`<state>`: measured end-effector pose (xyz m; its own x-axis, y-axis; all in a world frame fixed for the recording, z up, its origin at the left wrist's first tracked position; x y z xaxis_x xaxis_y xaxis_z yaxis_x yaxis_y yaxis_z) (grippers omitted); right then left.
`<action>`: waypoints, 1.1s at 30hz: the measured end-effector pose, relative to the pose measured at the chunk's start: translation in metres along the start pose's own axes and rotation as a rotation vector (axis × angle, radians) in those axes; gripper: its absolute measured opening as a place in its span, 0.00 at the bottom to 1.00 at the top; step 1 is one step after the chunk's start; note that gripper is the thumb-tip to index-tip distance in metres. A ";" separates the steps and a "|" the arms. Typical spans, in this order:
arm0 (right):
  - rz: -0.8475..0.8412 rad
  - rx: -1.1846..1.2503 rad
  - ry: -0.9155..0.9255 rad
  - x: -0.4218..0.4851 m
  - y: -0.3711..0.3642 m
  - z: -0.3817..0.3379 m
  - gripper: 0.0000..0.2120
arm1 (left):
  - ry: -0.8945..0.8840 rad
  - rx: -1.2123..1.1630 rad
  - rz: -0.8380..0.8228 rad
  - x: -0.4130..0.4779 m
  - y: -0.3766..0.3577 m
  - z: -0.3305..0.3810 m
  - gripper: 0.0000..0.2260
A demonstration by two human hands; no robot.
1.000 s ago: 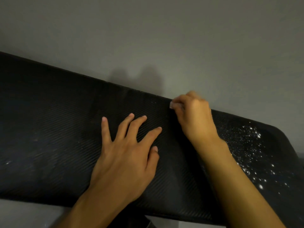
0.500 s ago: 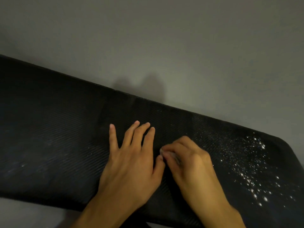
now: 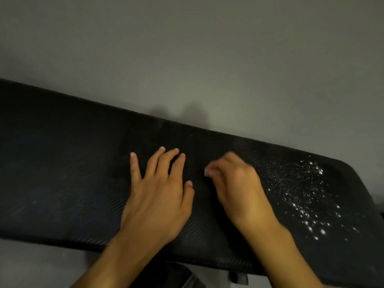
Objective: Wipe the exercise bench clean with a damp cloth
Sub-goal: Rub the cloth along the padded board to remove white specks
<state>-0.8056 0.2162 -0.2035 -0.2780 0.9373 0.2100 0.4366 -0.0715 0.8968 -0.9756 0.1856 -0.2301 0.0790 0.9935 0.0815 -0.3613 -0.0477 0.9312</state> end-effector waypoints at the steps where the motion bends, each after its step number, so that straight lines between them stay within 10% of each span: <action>1: 0.007 0.022 -0.002 -0.023 0.003 -0.001 0.05 | -0.002 -0.002 0.000 0.000 0.000 0.000 0.30; 12: 0.176 0.064 -0.055 -0.133 0.014 0.003 0.10 | -0.114 0.094 0.094 -0.011 -0.006 0.018 0.16; 33: 0.156 0.040 -0.200 -0.054 0.018 0.026 0.06 | -0.175 0.026 -0.093 -0.005 -0.016 0.038 0.25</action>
<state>-0.7610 0.1729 -0.2089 -0.0315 0.9651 0.2601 0.4960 -0.2109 0.8423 -0.9346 0.1775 -0.2322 0.2723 0.9607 0.0535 -0.3206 0.0381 0.9464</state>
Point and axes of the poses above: each hand's wrist, its own x-axis towards the middle knuckle, its own y-axis out of the back of the hand, z = x × y, the point moved 1 cm from there along x, towards the middle knuckle
